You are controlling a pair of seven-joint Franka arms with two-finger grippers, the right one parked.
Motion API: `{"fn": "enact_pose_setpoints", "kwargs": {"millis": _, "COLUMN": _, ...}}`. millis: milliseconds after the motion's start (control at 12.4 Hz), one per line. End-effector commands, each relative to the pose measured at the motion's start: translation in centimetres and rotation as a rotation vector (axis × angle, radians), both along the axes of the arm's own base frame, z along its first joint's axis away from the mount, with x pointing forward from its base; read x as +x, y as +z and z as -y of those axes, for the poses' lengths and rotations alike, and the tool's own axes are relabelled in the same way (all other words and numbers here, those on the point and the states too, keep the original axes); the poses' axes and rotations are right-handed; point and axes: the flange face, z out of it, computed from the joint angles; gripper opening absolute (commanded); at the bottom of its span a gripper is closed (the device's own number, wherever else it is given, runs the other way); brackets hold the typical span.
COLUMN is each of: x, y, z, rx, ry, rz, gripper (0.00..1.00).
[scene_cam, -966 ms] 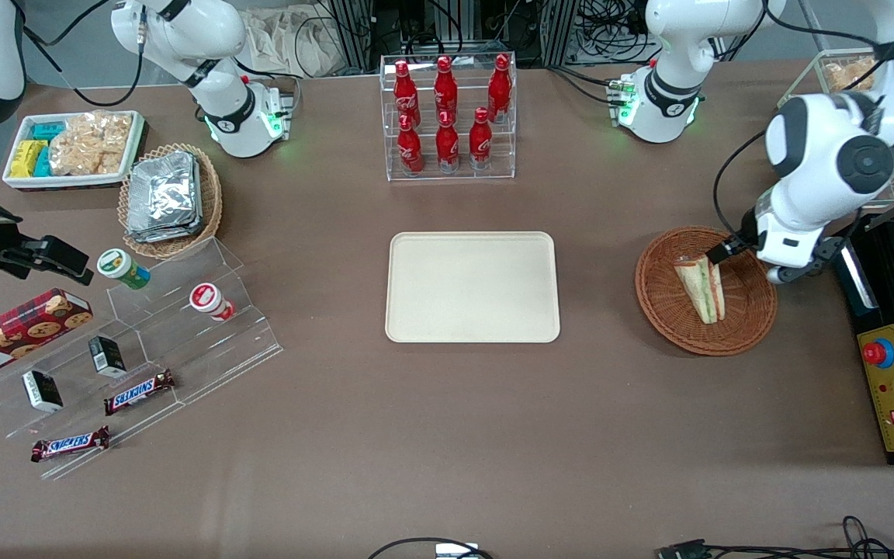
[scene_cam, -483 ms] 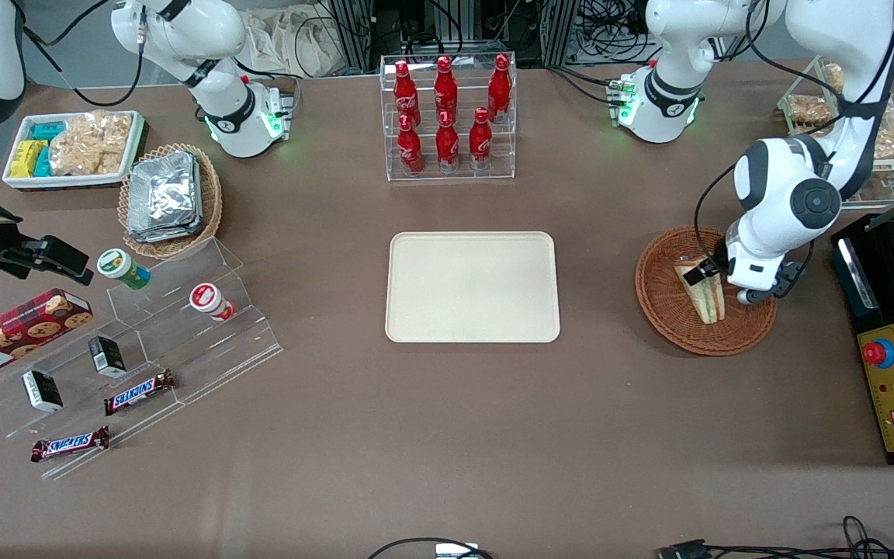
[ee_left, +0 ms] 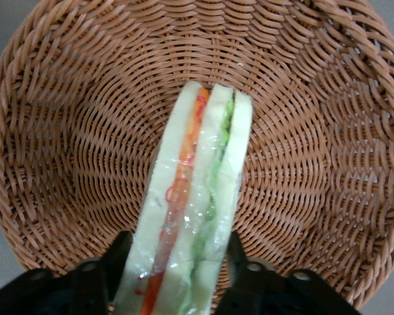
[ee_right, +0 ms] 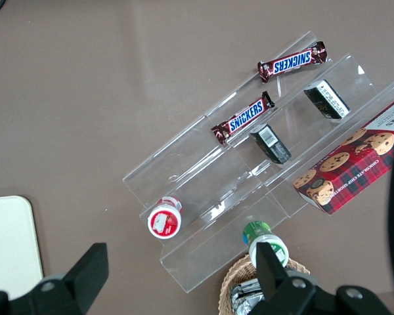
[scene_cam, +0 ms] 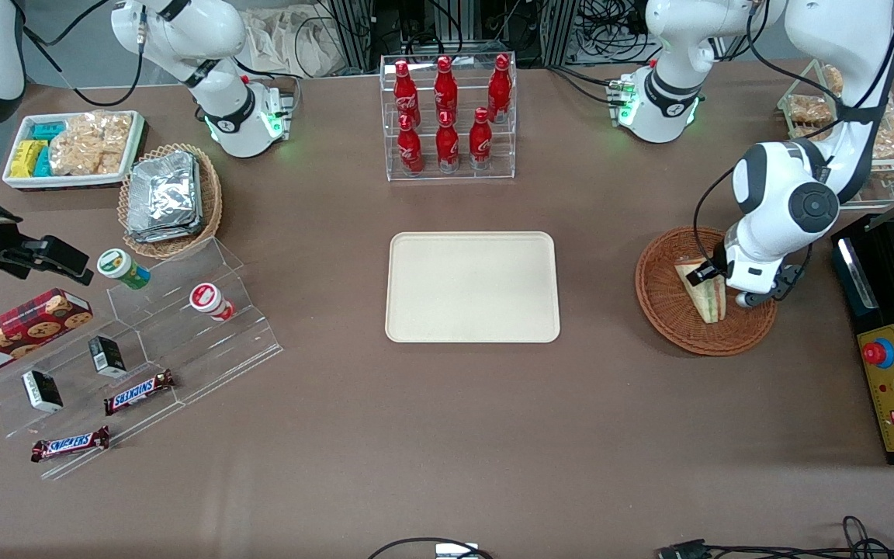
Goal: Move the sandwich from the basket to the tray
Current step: 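Lower the open left gripper and close it on the wrapped sandwich, then lift the sandwich up out of the basket with the left gripper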
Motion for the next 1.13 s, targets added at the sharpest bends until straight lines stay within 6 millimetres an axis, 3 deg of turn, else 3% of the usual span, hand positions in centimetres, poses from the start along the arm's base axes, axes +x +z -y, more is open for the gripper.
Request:
{"fn": "enact_pose_setpoints", "kwargs": {"millis": 0, "x": 0.4, "y": 0.9, "z": 0.4, "rx": 0.001, "ry": 0.003, "rz": 0.016, "gripper": 0.00}}
{"fn": "enact_pose_setpoints", "kwargs": {"millis": 161, "x": 0.2, "y": 3.2, "z": 0.4, "rx": 0.007, "ry": -0.006, "rz": -0.003, "gripper": 0.00}}
{"fn": "enact_pose_setpoints", "kwargs": {"millis": 241, "x": 0.1, "y": 5.8, "z": 0.6, "rx": 0.013, "ry": -0.015, "rz": -0.020, "gripper": 0.00}}
{"fn": "enact_pose_setpoints", "kwargs": {"millis": 805, "x": 1.0, "y": 29.8, "z": 2.1, "rx": -0.001, "ry": -0.119, "rz": -0.187, "gripper": 0.00}}
{"fn": "enact_pose_setpoints", "kwargs": {"millis": 966, "x": 0.8, "y": 34.4, "z": 3.5, "rx": -0.007, "ry": -0.208, "rz": -0.175, "gripper": 0.00}}
{"fn": "enact_pose_setpoints", "kwargs": {"millis": 1046, "x": 0.7, "y": 35.6, "z": 4.1, "rx": -0.008, "ry": -0.226, "rz": -0.164, "gripper": 0.00}}
